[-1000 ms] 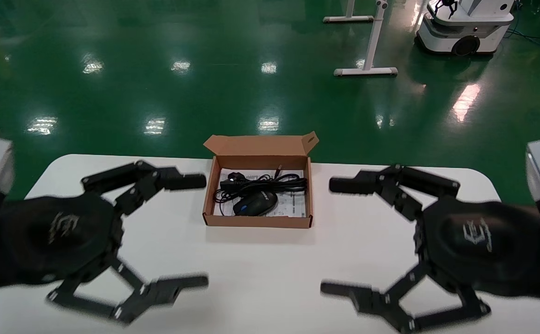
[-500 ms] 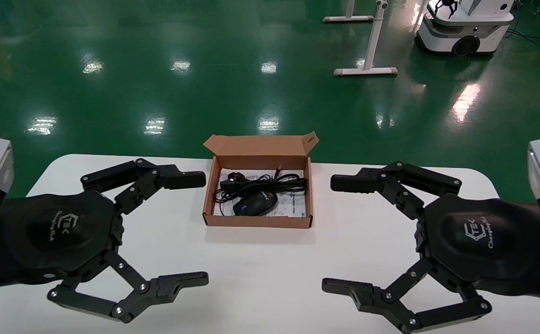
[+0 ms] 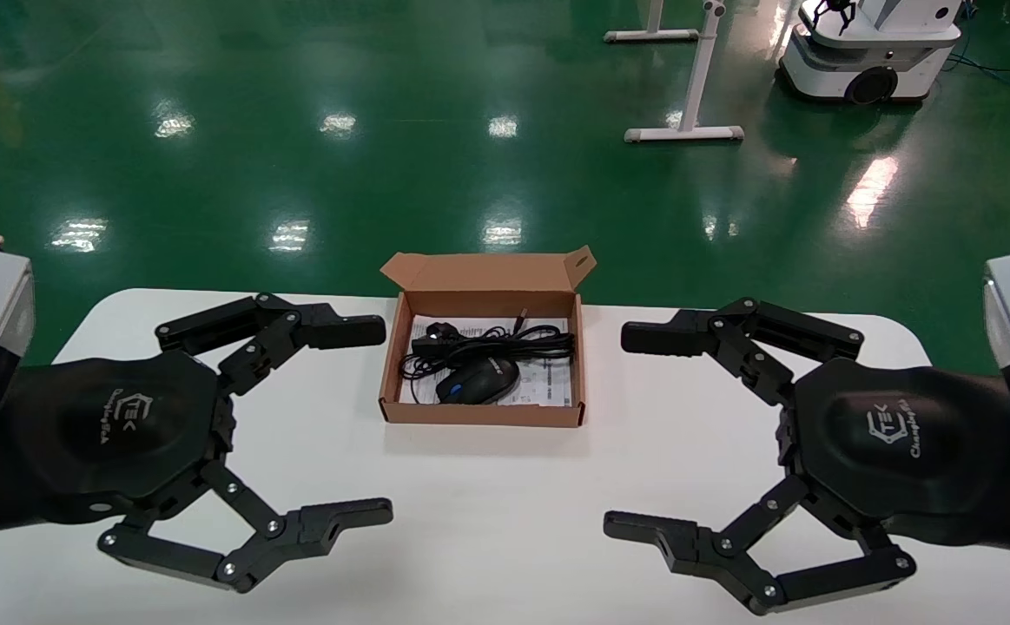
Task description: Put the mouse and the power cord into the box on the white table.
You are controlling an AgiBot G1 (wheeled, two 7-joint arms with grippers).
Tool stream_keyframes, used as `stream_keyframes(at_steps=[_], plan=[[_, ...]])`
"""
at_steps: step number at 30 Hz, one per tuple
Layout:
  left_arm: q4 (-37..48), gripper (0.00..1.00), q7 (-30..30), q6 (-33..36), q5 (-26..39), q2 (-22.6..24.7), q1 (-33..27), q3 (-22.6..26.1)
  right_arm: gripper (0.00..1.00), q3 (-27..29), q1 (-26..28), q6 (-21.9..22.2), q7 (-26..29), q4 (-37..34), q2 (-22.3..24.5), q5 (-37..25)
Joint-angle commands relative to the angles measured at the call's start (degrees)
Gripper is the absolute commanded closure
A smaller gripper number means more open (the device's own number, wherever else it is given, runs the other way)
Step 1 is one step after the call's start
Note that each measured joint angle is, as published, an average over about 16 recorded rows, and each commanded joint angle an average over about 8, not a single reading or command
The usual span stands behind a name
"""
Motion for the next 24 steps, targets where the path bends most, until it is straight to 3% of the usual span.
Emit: stream_keyframes(at_steps=[1, 24], plan=[[0.07, 0.0, 0.02, -0.02, 0.04, 0.04, -0.03, 0.03, 0.0, -0.01, 0.04, 0.01, -0.02, -0.05, -0.01, -0.04], [0.27, 0.0, 0.12, -0.13, 0.16, 0.15, -0.16, 0.13, 0.0, -0.09, 0.14, 0.08, -0.09, -0.22, -0.06, -0.16]])
